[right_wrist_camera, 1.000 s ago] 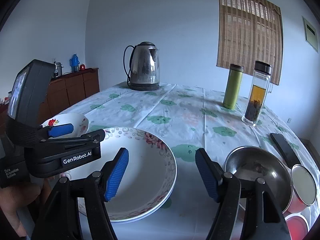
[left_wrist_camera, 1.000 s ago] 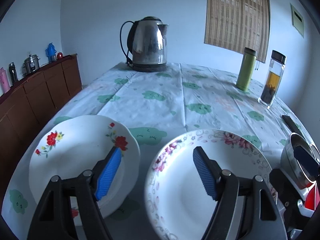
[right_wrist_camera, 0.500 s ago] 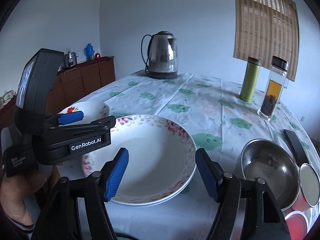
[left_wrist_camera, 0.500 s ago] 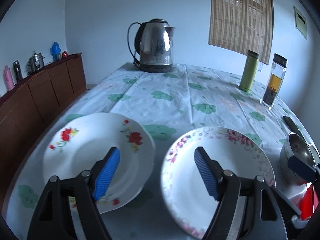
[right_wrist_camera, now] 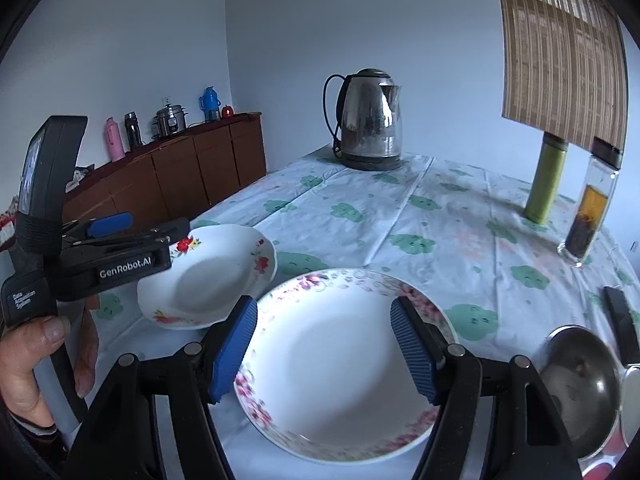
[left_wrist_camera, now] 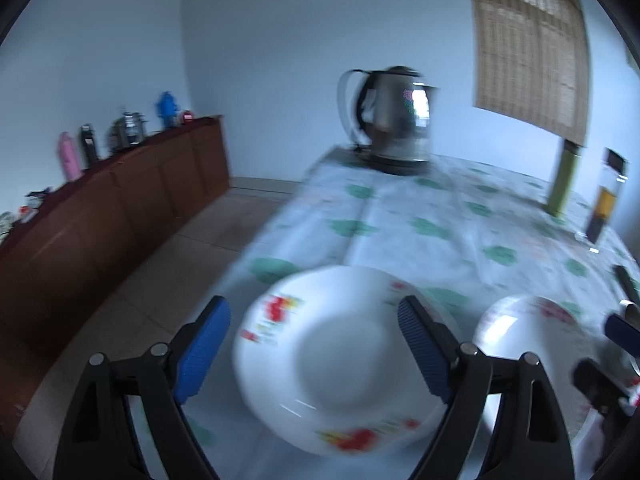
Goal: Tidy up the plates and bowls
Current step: 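Move both tools to the white red-flower plate and grip its rim, then lift the red-flower plate with both tools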
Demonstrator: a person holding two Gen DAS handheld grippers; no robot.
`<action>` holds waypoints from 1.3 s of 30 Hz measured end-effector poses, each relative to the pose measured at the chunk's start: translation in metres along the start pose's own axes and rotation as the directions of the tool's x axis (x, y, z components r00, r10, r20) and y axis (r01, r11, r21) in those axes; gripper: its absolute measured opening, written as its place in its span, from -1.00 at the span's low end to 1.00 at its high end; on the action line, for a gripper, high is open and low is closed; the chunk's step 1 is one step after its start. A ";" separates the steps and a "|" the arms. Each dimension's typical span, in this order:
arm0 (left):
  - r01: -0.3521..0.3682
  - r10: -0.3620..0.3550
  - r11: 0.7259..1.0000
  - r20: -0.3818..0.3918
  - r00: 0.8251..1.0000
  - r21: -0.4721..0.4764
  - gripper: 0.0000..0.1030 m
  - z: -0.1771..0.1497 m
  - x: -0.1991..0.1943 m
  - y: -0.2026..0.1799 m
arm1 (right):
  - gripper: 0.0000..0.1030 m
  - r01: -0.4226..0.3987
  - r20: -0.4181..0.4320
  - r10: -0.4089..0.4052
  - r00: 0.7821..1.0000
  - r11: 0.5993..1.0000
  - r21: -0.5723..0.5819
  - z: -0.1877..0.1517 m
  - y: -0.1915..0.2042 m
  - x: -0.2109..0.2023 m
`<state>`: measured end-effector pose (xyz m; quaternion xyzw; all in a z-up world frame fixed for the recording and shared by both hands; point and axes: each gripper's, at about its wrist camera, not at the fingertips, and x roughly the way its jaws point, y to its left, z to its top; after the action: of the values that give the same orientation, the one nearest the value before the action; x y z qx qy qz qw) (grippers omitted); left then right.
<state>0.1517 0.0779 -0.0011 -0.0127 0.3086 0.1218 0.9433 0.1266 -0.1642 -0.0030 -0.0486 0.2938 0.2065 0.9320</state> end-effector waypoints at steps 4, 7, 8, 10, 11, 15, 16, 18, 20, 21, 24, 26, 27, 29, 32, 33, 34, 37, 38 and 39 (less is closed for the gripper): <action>-0.061 0.058 0.996 -0.040 0.997 -0.058 0.69 0.000 0.028 0.030 | 0.35 -0.024 -0.014 0.024 1.000 1.000 -0.001 0.007 0.013 0.018; -0.065 0.057 0.993 -0.082 0.995 -0.100 0.68 -0.006 0.045 0.044 | 0.13 -0.048 -0.039 0.048 0.998 0.999 0.004 0.013 0.021 0.036; -0.057 0.047 0.992 -0.094 0.994 -0.113 0.68 -0.009 0.051 0.047 | 0.12 -0.051 -0.046 0.051 0.998 0.999 0.002 0.015 0.023 0.041; -0.046 0.033 0.992 -0.111 0.993 -0.118 0.67 -0.015 0.058 0.048 | 0.02 -0.056 -0.054 0.056 0.997 0.998 -0.003 0.018 0.027 0.049; -0.043 0.029 0.993 -0.120 0.992 -0.111 0.63 -0.016 0.060 0.046 | -0.05 -0.058 -0.065 0.057 0.996 0.998 -0.003 0.020 0.028 0.056; -0.031 0.020 0.996 -0.127 0.992 -0.085 0.62 -0.019 0.062 0.045 | -0.11 -0.048 -0.104 0.046 0.993 0.999 -0.012 0.023 0.036 0.074; -0.024 0.011 0.996 -0.136 0.991 -0.087 0.62 -0.019 0.063 0.045 | -0.11 -0.046 -0.118 0.043 0.992 0.999 -0.018 0.024 0.039 0.079; -0.003 -0.011 0.996 -0.151 0.988 -0.093 0.60 -0.020 0.065 0.045 | -0.12 -0.046 -0.139 0.042 0.989 0.999 -0.024 0.025 0.043 0.087; 0.014 -0.030 0.995 -0.156 0.987 -0.100 0.60 -0.020 0.064 0.046 | -0.12 -0.043 -0.163 0.038 0.986 0.999 -0.033 0.027 0.047 0.094; 0.022 -0.037 0.995 -0.160 0.986 -0.100 0.59 -0.020 0.065 0.045 | -0.12 -0.042 -0.176 0.034 0.984 0.998 -0.039 0.027 0.049 0.097; 0.051 -0.068 0.994 -0.177 0.982 -0.096 0.44 -0.022 0.067 0.043 | -0.14 -0.040 -0.213 0.027 0.977 0.997 -0.061 0.026 0.057 0.108; 0.071 -0.088 0.993 -0.191 0.978 -0.092 0.39 -0.024 0.069 0.041 | -0.25 -0.028 -0.229 0.009 0.973 0.996 -0.080 0.024 0.062 0.113; 0.076 -0.093 0.993 -0.195 0.976 -0.089 0.38 -0.025 0.069 0.040 | -0.25 -0.024 -0.232 0.005 0.973 0.996 -0.082 0.025 0.063 0.115; 0.088 -0.104 0.992 -0.200 0.974 -0.087 0.22 -0.025 0.070 0.039 | -0.25 -0.019 -0.243 -0.001 0.970 0.997 -0.079 0.028 0.065 0.118; 0.109 -0.125 0.991 -0.222 0.967 -0.081 0.07 -0.027 0.074 0.035 | -0.25 -0.014 -0.280 -0.011 0.960 0.996 -0.087 0.030 0.068 0.125; 0.115 -0.130 0.990 -0.229 0.965 -0.080 0.06 -0.028 0.075 0.034 | -0.25 -0.005 -0.285 -0.023 0.958 0.995 -0.098 0.031 0.070 0.126; 0.119 -0.134 0.990 -0.235 0.963 -0.077 0.04 -0.029 0.075 0.033 | -0.25 0.000 -0.303 -0.032 0.953 0.995 -0.104 0.031 0.070 0.130; 0.114 -0.127 0.991 -0.246 0.961 -0.068 0.02 -0.031 0.076 0.032 | -0.25 0.001 -0.342 -0.037 0.939 0.994 -0.105 0.031 0.071 0.137; 0.112 -0.125 0.991 -0.248 0.961 -0.068 0.02 -0.031 0.077 0.033 | -0.25 0.007 -0.353 -0.051 0.934 0.992 -0.126 0.032 0.074 0.140; 0.109 -0.123 0.992 -0.251 0.960 -0.069 0.02 -0.031 0.077 0.033 | -0.25 0.010 -0.361 -0.061 0.931 0.990 -0.142 0.032 0.075 0.143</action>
<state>0.1859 0.1243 -0.0700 -0.0718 0.4223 0.0721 0.9007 0.2180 -0.0381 -0.0556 -0.1554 0.4455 0.1966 0.8595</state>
